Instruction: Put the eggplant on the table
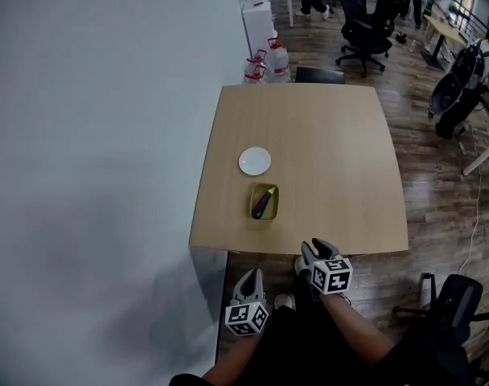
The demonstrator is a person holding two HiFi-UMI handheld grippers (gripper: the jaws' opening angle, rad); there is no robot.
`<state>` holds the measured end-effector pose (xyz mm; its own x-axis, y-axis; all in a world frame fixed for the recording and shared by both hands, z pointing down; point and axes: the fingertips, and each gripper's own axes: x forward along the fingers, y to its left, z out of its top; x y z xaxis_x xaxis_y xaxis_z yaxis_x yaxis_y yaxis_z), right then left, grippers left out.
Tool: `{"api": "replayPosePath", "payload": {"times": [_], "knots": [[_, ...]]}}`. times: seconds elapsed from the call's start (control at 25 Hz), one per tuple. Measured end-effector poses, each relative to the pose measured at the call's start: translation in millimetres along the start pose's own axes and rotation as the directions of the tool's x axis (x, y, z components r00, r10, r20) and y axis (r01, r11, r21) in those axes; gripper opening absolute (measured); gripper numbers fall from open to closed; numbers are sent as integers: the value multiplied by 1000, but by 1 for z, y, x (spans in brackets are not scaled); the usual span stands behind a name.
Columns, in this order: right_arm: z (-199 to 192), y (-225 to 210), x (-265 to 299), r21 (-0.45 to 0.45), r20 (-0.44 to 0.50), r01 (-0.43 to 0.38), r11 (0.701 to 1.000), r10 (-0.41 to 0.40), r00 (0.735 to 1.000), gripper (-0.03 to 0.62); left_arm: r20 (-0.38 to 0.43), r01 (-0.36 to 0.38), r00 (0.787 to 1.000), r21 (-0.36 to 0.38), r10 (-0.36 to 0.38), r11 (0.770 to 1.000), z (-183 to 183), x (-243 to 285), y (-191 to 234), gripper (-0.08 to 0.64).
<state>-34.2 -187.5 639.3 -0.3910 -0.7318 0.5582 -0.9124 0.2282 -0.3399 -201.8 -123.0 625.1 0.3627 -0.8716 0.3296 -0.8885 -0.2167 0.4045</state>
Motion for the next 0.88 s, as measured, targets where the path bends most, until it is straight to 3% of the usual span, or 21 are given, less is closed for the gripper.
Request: {"api": "replayPosePath", "payload": {"times": [0.12, 0.36, 0.56, 0.72, 0.88], "knots": [[-14, -8, -37, -13, 15, -1, 1000, 1, 1000, 184, 16, 50, 999, -9, -50, 999, -15, -15, -31, 12], [-25, -34, -95, -18, 69, -35, 999, 36, 997, 149, 24, 93, 995, 44, -94, 995, -32, -31, -92, 12], [-39, -56, -169, -48, 125, -82, 995, 87, 988, 67, 40, 126, 991, 78, -130, 989, -56, -51, -159, 12], [-57, -78, -227, -123, 125, -108, 987, 123, 985, 63, 60, 109, 992, 71, -114, 991, -75, -69, -211, 12], [-65, -107, -273, -186, 168, -53, 981, 85, 982, 63, 78, 104, 991, 86, -111, 991, -91, -78, -259, 12]]}}
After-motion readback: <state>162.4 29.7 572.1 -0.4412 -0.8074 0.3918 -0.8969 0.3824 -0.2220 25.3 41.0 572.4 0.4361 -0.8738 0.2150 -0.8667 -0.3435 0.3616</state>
